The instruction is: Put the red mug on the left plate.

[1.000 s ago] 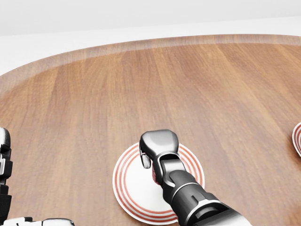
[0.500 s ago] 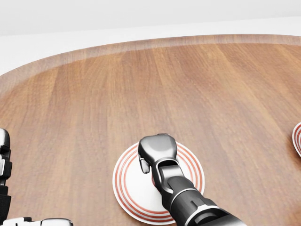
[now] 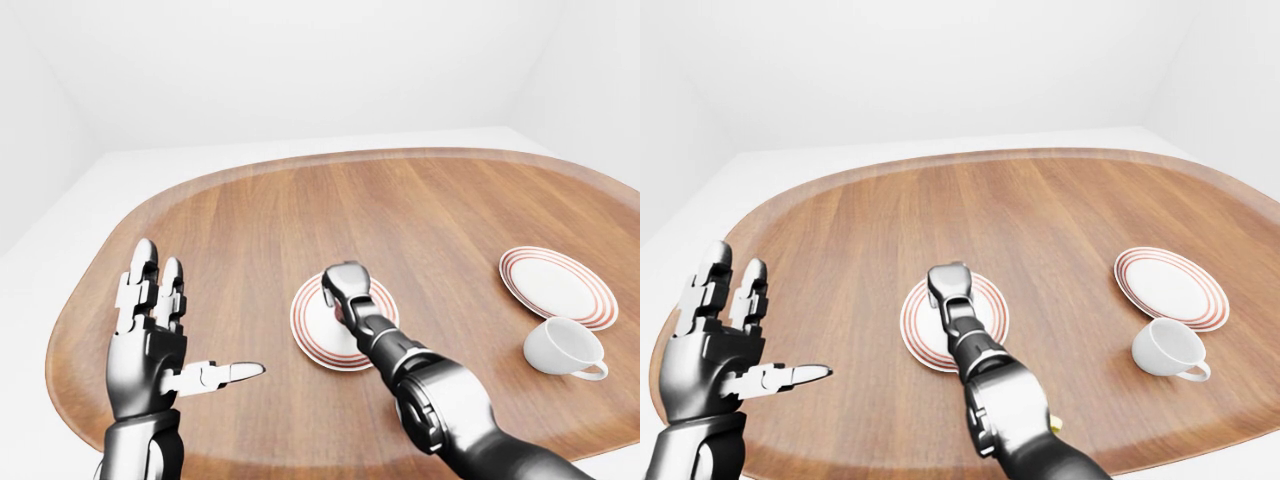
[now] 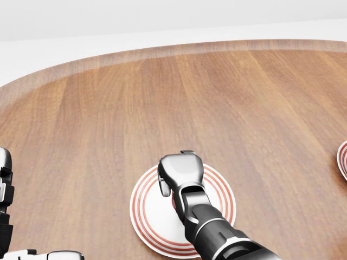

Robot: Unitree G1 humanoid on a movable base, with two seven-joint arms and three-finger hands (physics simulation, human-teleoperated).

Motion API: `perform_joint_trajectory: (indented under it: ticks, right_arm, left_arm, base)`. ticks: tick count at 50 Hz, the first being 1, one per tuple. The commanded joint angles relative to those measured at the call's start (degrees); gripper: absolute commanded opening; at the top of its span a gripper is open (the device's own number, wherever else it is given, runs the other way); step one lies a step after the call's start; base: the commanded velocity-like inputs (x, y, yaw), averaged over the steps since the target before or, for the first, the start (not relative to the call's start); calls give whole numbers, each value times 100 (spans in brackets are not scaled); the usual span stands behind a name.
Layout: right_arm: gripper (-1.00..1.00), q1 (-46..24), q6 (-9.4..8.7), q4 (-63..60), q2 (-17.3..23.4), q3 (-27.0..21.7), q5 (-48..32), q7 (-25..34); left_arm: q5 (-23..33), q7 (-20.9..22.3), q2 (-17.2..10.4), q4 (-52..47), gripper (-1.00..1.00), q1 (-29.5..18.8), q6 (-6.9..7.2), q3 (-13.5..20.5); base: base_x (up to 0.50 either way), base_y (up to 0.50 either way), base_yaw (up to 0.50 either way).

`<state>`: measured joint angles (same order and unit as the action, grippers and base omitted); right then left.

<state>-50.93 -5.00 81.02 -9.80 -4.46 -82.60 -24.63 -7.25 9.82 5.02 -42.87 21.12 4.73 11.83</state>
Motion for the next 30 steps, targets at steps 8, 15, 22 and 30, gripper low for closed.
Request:
perform_joint_trajectory:
  ticks: [8, 15, 22, 30]
  right_arm:
    - [-100, 89, 0, 10, -53, 35, 140, -64]
    - [-100, 75, 0, 6, -73, -19, 142, -113]
    - [100, 58, 0, 3, -73, -30, 202, -215]
    - [100, 64, 0, 3, -62, -23, 235, -239]
  left_arm:
    - [-22, 17, 7, 30, 100, -13, -11, 40]
    - [-29, 18, 7, 43, 100, -16, -12, 47]
    - [-24, 19, 10, 28, 100, -2, -9, 37]
    - [-14, 9, 0, 53, 100, -32, -4, 30]
  base:
    - [0, 0, 0]
    - [0, 0, 0]
    - [0, 0, 0]
    - [0, 0, 0]
